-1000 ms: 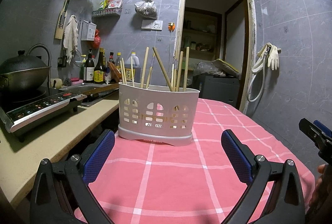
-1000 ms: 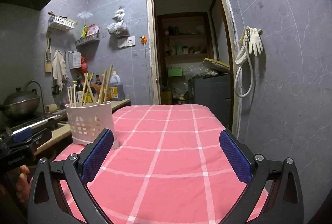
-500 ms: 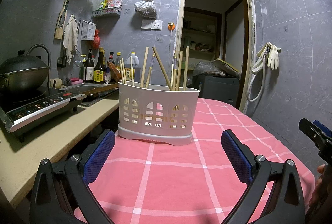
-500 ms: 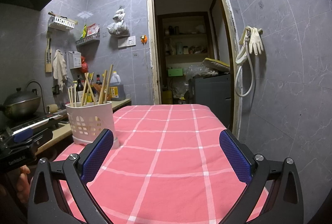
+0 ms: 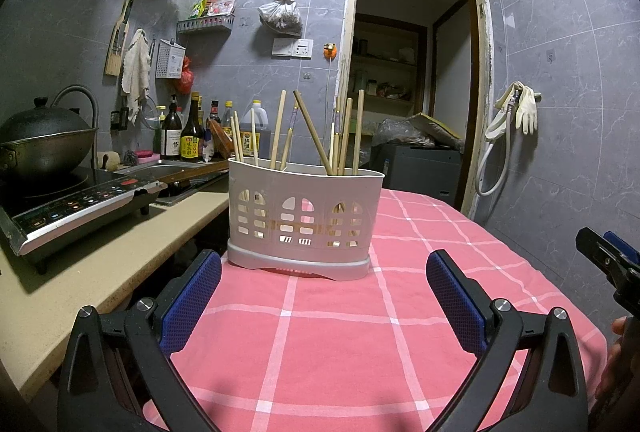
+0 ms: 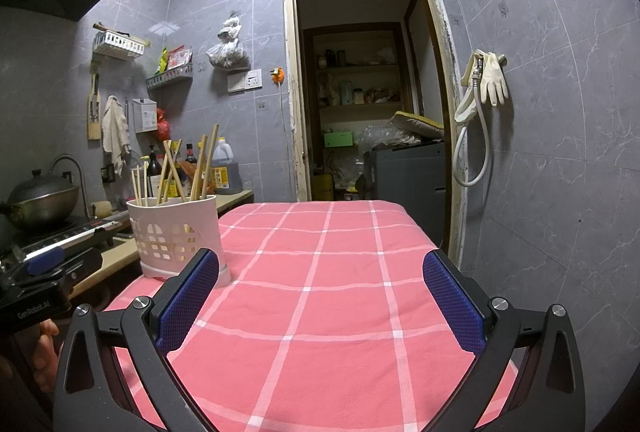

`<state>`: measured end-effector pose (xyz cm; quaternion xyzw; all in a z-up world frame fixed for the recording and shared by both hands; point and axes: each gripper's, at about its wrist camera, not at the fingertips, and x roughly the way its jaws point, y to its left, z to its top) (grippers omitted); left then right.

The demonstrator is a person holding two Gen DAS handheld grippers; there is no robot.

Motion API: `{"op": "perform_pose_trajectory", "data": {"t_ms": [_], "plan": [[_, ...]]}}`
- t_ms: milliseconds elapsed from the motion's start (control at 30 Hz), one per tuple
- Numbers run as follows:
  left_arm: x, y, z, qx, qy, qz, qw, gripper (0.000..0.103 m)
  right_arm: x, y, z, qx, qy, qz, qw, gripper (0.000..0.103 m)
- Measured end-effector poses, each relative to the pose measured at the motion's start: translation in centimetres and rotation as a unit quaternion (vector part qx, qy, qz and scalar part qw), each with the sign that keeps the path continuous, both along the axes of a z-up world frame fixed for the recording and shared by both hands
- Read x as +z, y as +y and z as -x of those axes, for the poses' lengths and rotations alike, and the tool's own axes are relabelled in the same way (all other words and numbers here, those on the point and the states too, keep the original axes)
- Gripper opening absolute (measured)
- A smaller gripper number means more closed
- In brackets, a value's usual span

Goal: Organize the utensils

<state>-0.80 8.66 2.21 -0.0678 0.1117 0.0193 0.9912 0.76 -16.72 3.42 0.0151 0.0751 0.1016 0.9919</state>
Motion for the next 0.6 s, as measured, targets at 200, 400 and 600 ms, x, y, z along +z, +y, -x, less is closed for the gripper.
{"op": "perform_pose_trajectory", "data": {"t_ms": [200, 400, 600], "plan": [[-0.02, 0.06, 0.01, 0.000, 0.000, 0.000, 1.0000, 0.100, 0.00, 0.03, 0.01, 0.000, 0.001, 0.000, 1.000, 0.103], [-0.02, 0.07, 0.02, 0.000, -0.001, 0.000, 1.0000, 0.100, 0.08, 0.12, -0.05, 0.001, 0.001, 0.000, 1.000, 0.103], [-0.05, 0.11, 0.01, -0.001, 0.000, 0.000, 1.0000, 0.100, 0.08, 0.17, -0.02, 0.001, 0.001, 0.000, 1.000, 0.103]]}}
